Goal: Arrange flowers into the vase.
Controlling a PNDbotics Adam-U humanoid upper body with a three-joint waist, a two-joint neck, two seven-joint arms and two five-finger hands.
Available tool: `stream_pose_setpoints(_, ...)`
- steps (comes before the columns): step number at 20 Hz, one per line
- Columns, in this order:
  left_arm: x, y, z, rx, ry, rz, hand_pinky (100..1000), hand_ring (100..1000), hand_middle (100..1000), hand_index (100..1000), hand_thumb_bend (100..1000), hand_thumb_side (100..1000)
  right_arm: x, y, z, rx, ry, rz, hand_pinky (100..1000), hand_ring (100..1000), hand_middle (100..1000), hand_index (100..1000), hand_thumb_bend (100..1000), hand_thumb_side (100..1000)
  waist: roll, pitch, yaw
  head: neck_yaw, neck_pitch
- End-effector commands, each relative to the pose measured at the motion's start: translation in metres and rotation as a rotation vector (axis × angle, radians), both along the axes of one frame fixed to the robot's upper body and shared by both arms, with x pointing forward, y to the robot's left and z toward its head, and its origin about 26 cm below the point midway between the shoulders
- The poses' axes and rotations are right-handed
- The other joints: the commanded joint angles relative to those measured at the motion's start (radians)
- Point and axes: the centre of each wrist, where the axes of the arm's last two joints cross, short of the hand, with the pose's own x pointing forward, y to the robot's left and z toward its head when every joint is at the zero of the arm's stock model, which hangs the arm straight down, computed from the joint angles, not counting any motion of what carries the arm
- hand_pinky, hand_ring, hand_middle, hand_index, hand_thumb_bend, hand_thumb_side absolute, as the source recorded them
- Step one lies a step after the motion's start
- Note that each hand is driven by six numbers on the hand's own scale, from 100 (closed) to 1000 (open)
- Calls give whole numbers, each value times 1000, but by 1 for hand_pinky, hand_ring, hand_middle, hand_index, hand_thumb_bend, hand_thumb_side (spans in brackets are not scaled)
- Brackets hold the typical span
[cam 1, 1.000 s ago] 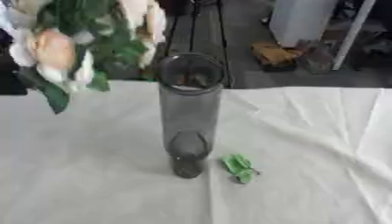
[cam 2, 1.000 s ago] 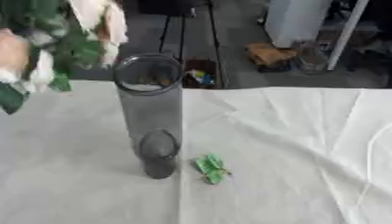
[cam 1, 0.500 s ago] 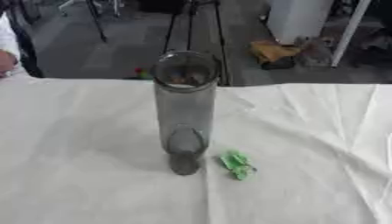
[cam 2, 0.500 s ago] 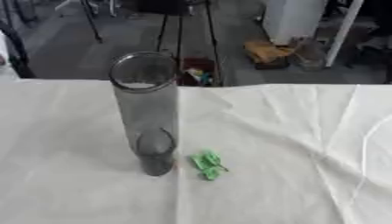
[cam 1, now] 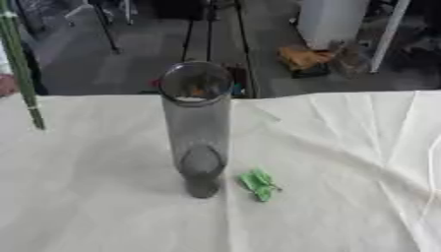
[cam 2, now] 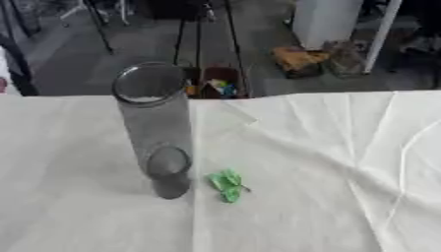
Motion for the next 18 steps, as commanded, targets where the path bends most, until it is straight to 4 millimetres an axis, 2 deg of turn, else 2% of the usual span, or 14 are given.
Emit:
stream_pose_setpoints(1, 0, -6, 11, -79, -19, -60, 136, 100, 100, 197, 100, 784, -1, -3, 10, -28, -13, 13, 875, 712, 495, 766, 100, 835, 2, -26, -6, 8, 8)
stream_pose_setpoints(4, 4, -16, 15, -138, -3, -137, 146, 100, 100, 198, 100, 810, -1, -3, 10, -29, -12, 18, 876, 713, 496, 766, 100, 836, 6, -31, -16, 14, 8)
stream_pose_setpoints(9, 4, -30, 21, -179, -15, -214, 151, 100, 100, 199, 100, 803, -1, -3, 11, -30, -6, 24, 876, 713, 496, 766, 100, 836, 12, -38, -30, 24, 5)
stream_pose_setpoints(11, 4, -33, 25, -199, -25, -216, 155, 100, 100, 200, 100, 801, -2, -3, 11, -33, -4, 27, 876, 713, 496, 767, 100, 859, 16, -41, -35, 29, 5)
stream_pose_setpoints(12, 4, -33, 27, -212, -31, -211, 155, 100, 100, 200, 100, 799, -2, -3, 11, -35, -2, 30, 877, 713, 496, 767, 100, 836, 18, -44, -37, 32, 6)
stream_pose_setpoints(18, 11, -29, 35, -259, -38, -148, 149, 100, 100, 200, 100, 789, -3, -6, 12, -44, 13, 31, 877, 712, 497, 768, 100, 837, 33, -60, -47, 47, 20)
